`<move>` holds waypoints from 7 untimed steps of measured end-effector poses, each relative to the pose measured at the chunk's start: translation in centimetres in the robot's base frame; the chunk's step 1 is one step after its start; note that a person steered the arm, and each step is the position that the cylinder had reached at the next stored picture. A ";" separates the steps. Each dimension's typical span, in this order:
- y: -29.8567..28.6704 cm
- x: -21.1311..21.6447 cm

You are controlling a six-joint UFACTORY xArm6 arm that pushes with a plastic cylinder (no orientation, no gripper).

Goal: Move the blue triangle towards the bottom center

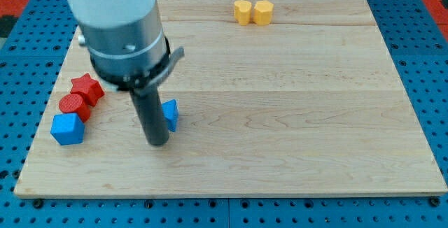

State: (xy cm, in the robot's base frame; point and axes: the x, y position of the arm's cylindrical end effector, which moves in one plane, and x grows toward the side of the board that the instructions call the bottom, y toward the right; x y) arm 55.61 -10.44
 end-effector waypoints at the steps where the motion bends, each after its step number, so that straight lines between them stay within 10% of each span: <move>1: -10.1 4.6; 2: -19.9 3.3; 4: -20.0 -1.9; 7: -3.6 -4.7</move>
State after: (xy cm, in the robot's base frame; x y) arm 50.92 -14.00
